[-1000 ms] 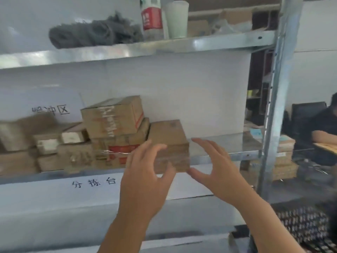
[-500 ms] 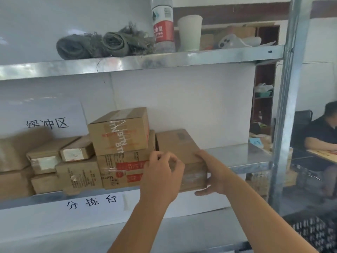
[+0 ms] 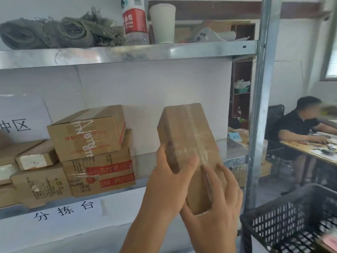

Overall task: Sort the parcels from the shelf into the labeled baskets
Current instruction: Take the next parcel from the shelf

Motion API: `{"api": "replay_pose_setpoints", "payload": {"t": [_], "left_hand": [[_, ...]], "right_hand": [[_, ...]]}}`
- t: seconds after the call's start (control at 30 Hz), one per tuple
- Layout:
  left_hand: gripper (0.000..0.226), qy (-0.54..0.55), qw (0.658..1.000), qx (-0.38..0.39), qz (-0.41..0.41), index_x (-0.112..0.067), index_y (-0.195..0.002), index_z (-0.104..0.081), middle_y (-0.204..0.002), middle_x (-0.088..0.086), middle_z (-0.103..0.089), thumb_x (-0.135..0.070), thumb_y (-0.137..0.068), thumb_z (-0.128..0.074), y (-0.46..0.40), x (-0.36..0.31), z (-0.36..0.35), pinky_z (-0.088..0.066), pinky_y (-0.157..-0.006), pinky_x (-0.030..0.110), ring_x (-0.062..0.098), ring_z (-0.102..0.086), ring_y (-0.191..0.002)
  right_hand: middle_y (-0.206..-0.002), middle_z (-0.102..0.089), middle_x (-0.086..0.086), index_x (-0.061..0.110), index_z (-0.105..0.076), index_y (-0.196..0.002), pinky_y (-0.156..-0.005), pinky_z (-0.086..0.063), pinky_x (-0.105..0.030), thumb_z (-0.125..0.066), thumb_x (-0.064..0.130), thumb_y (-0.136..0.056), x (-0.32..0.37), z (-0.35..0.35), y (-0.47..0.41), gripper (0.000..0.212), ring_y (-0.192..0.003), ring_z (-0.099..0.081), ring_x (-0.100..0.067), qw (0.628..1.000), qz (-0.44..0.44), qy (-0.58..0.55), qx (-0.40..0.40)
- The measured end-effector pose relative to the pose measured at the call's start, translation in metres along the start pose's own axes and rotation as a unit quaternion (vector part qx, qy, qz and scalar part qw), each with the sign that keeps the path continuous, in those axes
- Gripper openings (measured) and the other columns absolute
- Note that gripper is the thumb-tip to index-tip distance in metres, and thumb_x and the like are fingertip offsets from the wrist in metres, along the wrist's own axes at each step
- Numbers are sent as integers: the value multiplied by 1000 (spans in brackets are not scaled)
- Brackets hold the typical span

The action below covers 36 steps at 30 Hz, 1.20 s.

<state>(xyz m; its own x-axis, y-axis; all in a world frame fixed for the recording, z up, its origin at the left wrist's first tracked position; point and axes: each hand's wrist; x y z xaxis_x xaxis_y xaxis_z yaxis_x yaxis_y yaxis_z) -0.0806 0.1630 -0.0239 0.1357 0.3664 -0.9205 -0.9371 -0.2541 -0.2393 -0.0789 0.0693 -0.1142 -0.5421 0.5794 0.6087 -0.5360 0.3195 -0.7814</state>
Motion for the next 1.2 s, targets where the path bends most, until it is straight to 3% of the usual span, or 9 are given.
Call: {"api": "replay_pose_setpoints", "payload": {"t": [0.13,0.33,0.4,0.63,0.73,0.83,1.0,1.07,1.2], "left_hand": [[89,95,994,-49,-9,-49,-146,-28,-128,-20,-62,-57,-77,-83,6,-9,-24,-46,-76,12,1,-64,-106],[126,171,973,-146,-53,-53,-157,-6,-142,-20,-38,-46,-66,-93,10,-12,-33,-43,-96,15,-6,-50,-118],[125,168,973,-147,-61,-48,-160,-7,-132,-24,-36,-43,-68,-92,9,-14,-34,-38,-79,1,-22,-48,-96],[107,220,968,-115,-34,-64,-147,-23,-142,-13,-56,-47,-67,-92,-7,-6,-35,-60,-94,40,14,-63,-118],[89,230,965,-101,-75,-63,-146,-32,-139,-19,-57,-27,-83,-84,-7,-2,-37,-55,-86,27,1,-61,-116],[77,222,969,-66,-86,-68,-138,-41,-137,-23,-62,-19,-90,-77,-4,2,-40,-57,-101,44,7,-61,-124],[73,208,971,19,-113,-71,-128,-55,-130,-34,-65,-10,-92,-72,8,-2,-52,-63,-92,42,13,-68,-120],[71,209,969,52,-123,-71,-126,-56,-128,-32,-67,-12,-92,-76,11,-3,-61,-65,-86,39,14,-68,-122],[61,217,958,137,-126,-71,-130,-52,-138,-29,-63,-42,-79,-70,20,-3,-84,-63,-91,40,10,-62,-132]], "right_hand": [[-136,-67,-15,23,-82,-109,-102,-47,-62,-93,34,-63,-12,18,-3,49,-128,-55,-53,973,198,109,-35],[-119,-78,2,34,-80,-85,-96,-51,-60,-81,33,-87,-21,31,-10,2,-128,-61,-45,926,338,165,-37],[-119,-77,8,32,-80,-89,-95,-52,-60,-85,32,-80,-30,33,-12,11,-131,-58,-38,915,365,173,-29],[-144,-52,9,31,-60,-117,-103,-48,-40,-64,40,-94,-26,55,-24,25,-135,-52,-11,918,381,99,44],[-138,-53,20,33,-61,-120,-97,-50,-34,-75,45,-87,-14,72,-31,38,-128,-54,-1,942,327,40,60],[-133,-66,7,38,-65,-127,-103,-49,-39,-72,36,-84,-8,93,-50,43,-131,-57,-14,950,298,30,87],[-163,-22,25,59,-45,-141,-116,-35,-44,-48,58,-97,-15,117,-98,45,-153,-18,-5,983,82,64,150],[-158,-15,38,69,-40,-138,-115,-42,-34,-49,62,-96,-21,127,-100,44,-148,-22,5,984,-15,22,175],[-137,-40,41,73,-42,-130,-77,-49,-1,-59,47,-97,-31,148,-88,45,-114,-50,20,975,-128,-80,165]]}}
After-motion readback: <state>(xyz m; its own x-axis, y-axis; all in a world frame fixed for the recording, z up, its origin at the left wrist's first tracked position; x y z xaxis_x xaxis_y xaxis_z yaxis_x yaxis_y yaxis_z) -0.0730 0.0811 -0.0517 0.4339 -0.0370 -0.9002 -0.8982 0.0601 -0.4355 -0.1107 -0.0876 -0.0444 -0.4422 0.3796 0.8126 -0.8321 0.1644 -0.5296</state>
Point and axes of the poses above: each hand's wrist, its own y-axis away from the middle knuckle, its own z-axis out of the back of the hand, x = y × z
